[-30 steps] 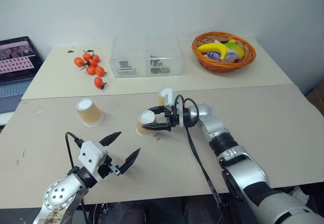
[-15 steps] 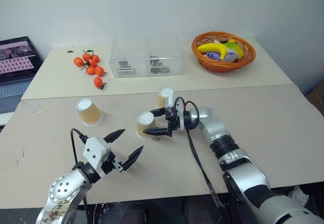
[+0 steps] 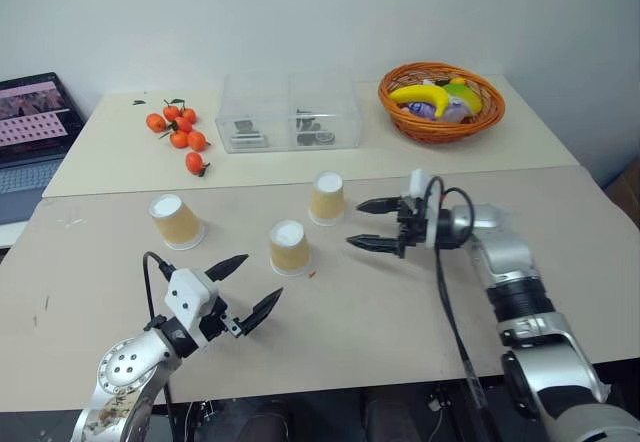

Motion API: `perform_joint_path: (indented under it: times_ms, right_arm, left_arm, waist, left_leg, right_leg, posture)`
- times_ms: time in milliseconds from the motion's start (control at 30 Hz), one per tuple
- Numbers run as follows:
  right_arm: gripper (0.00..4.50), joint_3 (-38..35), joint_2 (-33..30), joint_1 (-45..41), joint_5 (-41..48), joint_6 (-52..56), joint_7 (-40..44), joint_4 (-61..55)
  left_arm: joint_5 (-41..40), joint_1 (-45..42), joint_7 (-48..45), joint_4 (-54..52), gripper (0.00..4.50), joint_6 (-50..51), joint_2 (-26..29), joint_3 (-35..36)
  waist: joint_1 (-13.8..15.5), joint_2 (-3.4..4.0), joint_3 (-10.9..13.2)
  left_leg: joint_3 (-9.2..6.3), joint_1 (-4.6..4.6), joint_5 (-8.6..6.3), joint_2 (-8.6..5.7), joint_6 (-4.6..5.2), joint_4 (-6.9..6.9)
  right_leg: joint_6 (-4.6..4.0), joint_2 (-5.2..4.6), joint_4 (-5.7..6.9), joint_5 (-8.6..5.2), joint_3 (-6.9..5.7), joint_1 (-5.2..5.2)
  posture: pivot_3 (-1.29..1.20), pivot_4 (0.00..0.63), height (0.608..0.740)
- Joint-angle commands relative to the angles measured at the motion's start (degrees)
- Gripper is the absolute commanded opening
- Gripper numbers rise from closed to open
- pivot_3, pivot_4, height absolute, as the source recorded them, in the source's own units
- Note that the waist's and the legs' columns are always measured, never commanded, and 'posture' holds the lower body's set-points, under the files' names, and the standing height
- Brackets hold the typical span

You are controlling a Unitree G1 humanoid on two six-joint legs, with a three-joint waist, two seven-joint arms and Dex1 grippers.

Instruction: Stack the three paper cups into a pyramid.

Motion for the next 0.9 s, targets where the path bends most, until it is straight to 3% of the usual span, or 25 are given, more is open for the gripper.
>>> perform_joint_path:
  times_ms: [33,367,900]
  right_arm:
    - [4.43,-0.8,0.8,-3.0,-1.6,-4.0,-3.5,3.1]
    - [4.43,2.5,8.1,-11.7,-5.0,-11.6,-5.0,16.3]
    - [4.43,1.8,13.6,-23.7,-8.3,-21.2,-5.7,36.7]
  left_arm:
    - [-0.6,0.0,-0.4,-0.9,4.5,-1.5,0.3,1.1]
    - [-0.1,0.6,1.5,-1.2,4.5,-1.9,-0.9,2.4]
    - [-0.2,4.3,4.9,-3.6,4.5,-2.4,-3.1,4.4]
  waist:
    - [-0.3,0.0,0.0]
    - [-0.2,0.0,0.0]
    - [-0.6,0.01,0.0]
  left_leg:
    - [0.06,0.02,0.0,0.02,0.0,0.0]
    - [0.3,0.04,0.0,0.26,0.0,0.02]
    - [0.34,0.05,0.0,0.32,0.0,0.01]
  right_leg:
    - [-0.01,0.0,0.0,0.0,0.01,0.01]
    - [-0.15,0.21,-0.04,0.11,0.13,-0.02]
    - [-0.25,0.28,-0.03,0.18,0.15,-0.07]
  posture:
    - [0.0,0.15,0.728]
    - [0.0,0.15,0.728]
    - [0.0,0.15,0.728]
